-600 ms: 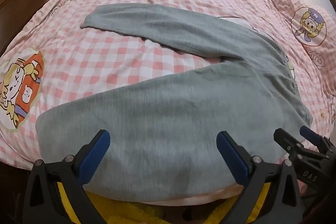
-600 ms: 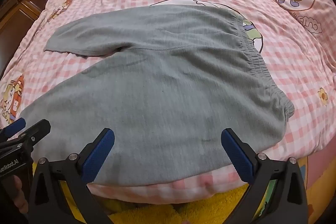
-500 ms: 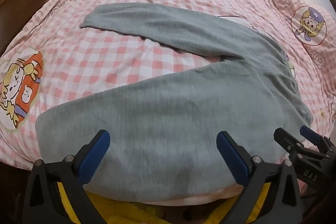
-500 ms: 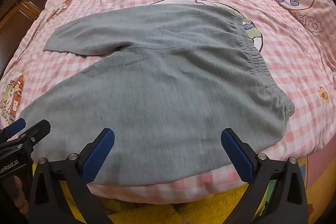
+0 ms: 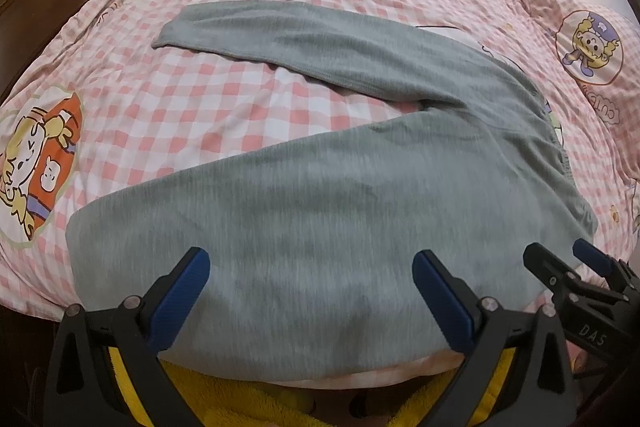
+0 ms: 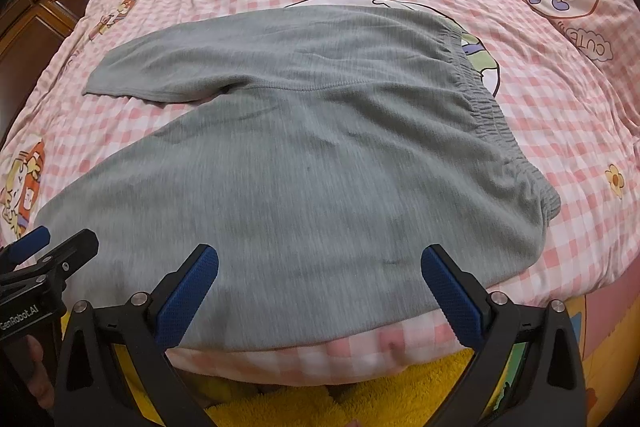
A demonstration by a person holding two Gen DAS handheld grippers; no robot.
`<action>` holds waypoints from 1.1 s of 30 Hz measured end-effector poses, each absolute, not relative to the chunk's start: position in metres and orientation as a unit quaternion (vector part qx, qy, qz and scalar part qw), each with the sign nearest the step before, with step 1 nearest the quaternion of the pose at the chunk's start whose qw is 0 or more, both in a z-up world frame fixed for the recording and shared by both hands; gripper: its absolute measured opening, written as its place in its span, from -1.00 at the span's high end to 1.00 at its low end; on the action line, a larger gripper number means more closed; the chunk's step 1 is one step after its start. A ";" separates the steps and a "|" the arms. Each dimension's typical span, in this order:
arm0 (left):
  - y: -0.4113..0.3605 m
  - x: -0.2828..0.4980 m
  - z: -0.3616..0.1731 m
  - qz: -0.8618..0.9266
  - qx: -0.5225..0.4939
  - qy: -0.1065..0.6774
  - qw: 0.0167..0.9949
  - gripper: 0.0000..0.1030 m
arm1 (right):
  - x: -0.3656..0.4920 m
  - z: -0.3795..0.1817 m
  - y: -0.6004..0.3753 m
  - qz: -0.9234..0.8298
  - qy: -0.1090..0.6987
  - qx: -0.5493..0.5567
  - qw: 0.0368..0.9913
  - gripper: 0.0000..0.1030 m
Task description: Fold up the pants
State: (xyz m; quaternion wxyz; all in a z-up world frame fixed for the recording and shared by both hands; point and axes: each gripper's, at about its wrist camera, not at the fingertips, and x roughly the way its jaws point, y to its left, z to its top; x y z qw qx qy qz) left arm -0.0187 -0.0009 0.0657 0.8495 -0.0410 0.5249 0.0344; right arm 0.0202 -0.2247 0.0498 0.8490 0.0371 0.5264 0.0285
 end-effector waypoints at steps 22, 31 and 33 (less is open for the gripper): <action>0.000 -0.022 0.061 0.034 -0.041 0.527 0.848 -0.99 | 0.018 0.050 -0.220 0.032 0.529 0.036 0.847 -1.00; -0.003 -0.018 0.059 0.029 -0.039 0.534 0.844 -0.99 | 0.019 0.047 -0.221 0.031 0.526 0.036 0.849 -1.00; -0.004 -0.017 0.059 0.027 -0.037 0.535 0.844 -0.99 | 0.020 0.047 -0.221 0.026 0.519 0.030 0.854 -1.00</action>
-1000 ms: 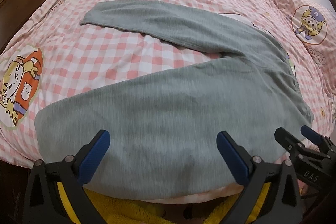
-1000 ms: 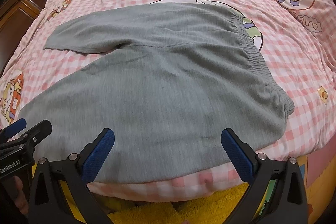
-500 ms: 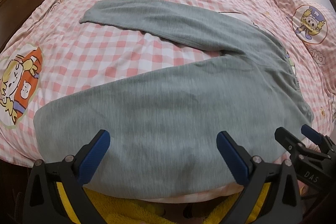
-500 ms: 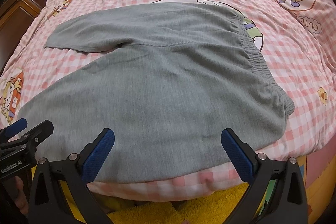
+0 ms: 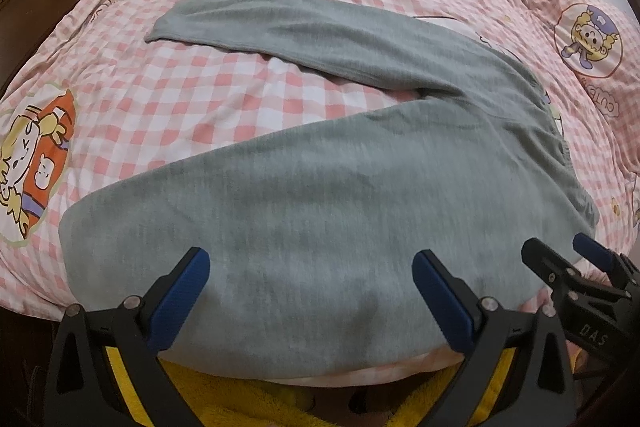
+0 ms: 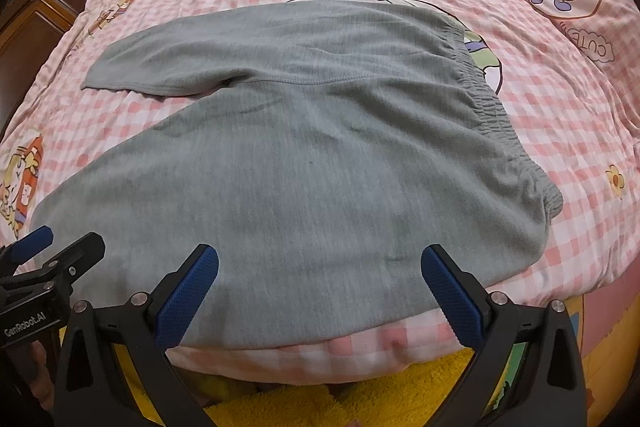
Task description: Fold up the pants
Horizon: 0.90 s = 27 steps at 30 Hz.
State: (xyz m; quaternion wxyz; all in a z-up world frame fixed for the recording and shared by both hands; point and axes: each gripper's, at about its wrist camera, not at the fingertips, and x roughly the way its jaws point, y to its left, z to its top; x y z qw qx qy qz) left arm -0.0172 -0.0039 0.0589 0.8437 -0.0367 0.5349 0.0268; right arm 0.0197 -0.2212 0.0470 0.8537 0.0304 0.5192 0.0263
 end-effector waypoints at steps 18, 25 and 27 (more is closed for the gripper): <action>-0.012 0.006 0.065 0.009 -0.007 0.532 0.847 -0.99 | 0.033 0.047 -0.229 0.010 0.521 0.013 0.853 -1.00; -0.019 0.033 0.064 -0.010 0.012 0.536 0.844 -0.99 | 0.050 0.049 -0.237 0.005 0.511 0.002 0.860 -1.00; -0.022 0.043 0.067 -0.016 0.020 0.533 0.846 -0.99 | 0.055 0.050 -0.241 0.004 0.508 0.001 0.862 -1.00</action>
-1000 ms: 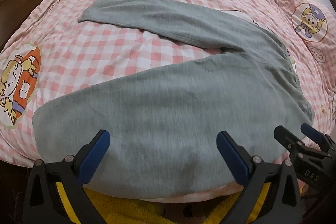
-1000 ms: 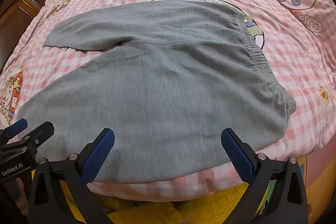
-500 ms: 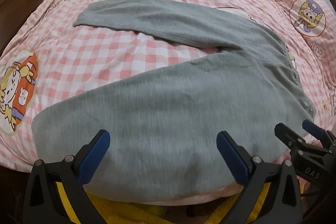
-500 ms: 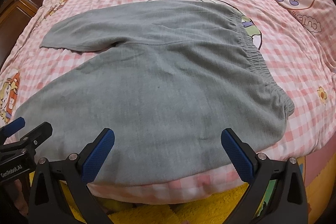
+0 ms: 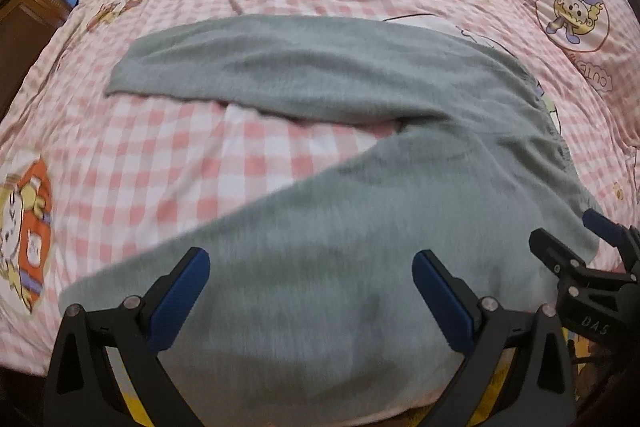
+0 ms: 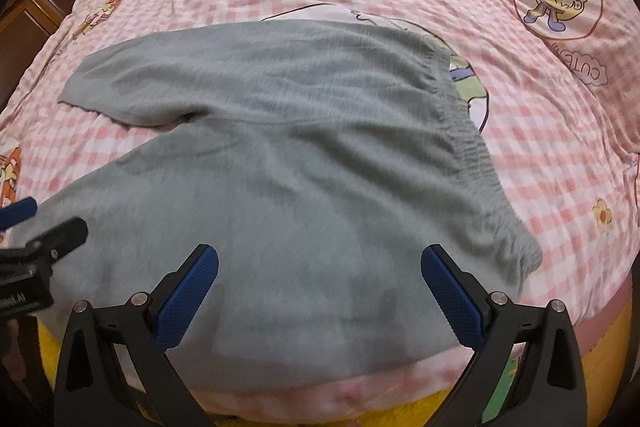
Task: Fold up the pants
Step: 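Move both grippers to the waistband edge of the grey sweatpants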
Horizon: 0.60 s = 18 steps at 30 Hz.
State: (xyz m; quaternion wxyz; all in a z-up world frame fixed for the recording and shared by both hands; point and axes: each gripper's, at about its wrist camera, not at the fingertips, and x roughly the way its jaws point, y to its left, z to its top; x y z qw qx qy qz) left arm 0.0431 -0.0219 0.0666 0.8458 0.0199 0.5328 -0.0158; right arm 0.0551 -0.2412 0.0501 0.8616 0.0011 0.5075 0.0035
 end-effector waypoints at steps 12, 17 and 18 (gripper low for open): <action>-0.036 0.124 0.078 -0.062 0.057 0.519 0.851 -1.00 | 0.110 0.059 -0.285 -0.009 0.507 -0.023 0.861 -1.00; -0.035 0.163 0.071 -0.067 0.081 0.524 0.845 -1.00 | 0.136 0.058 -0.303 -0.010 0.512 -0.010 0.859 -1.00; -0.034 0.170 0.070 -0.069 0.088 0.522 0.845 -1.00 | 0.140 0.058 -0.305 -0.011 0.511 -0.011 0.859 -1.00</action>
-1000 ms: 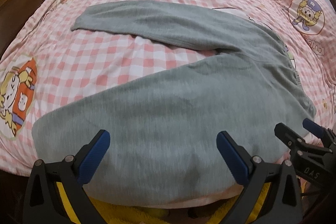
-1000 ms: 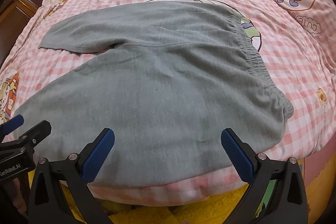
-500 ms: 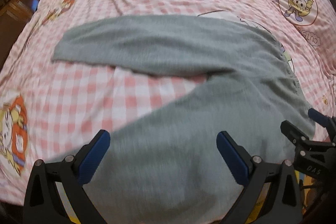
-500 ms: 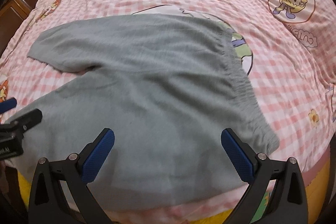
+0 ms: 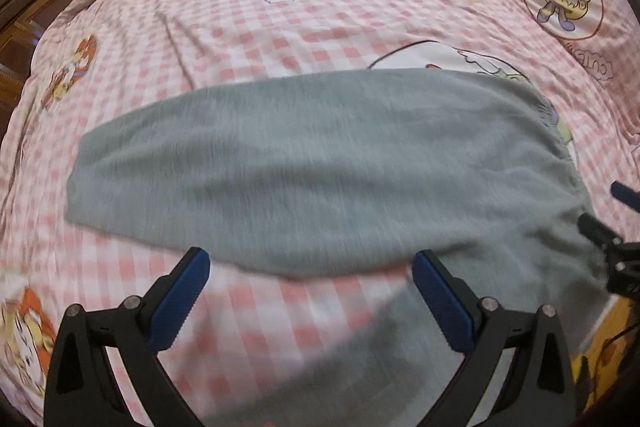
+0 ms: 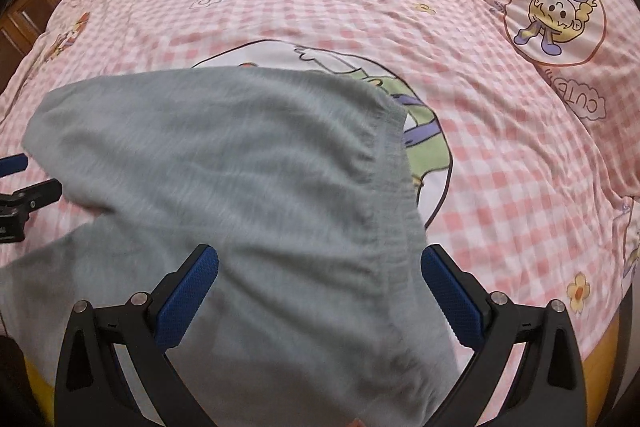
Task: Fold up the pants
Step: 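Move both grippers to the waistband edge of the grey sweatpants, then close both grippers on the waistband edge of the sweatpants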
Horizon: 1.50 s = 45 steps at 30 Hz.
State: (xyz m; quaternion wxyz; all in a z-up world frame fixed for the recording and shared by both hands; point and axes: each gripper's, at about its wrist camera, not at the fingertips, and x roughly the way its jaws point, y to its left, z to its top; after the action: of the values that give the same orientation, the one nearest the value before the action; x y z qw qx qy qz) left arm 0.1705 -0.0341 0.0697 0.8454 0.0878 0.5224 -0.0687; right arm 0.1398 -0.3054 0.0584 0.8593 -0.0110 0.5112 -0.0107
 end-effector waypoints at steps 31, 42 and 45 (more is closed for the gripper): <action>0.000 0.356 0.016 -0.168 0.194 0.561 0.787 -0.36 | 0.292 0.016 -0.329 0.047 0.555 -0.078 0.827 -0.87; 0.007 0.362 -0.001 -0.178 0.180 0.567 0.783 -0.35 | 0.310 -0.010 -0.329 0.060 0.576 -0.055 0.813 -0.87; 0.006 0.354 0.001 -0.198 0.167 0.563 0.785 0.22 | 0.307 -0.008 -0.328 0.060 0.568 -0.051 0.819 -0.64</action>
State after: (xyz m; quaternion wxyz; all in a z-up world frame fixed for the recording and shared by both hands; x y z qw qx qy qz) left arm 0.3538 0.0055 0.0009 0.7851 0.1666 0.5629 -0.1978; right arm 0.3069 -0.3283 -0.0079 0.8190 -0.0508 0.5684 0.0597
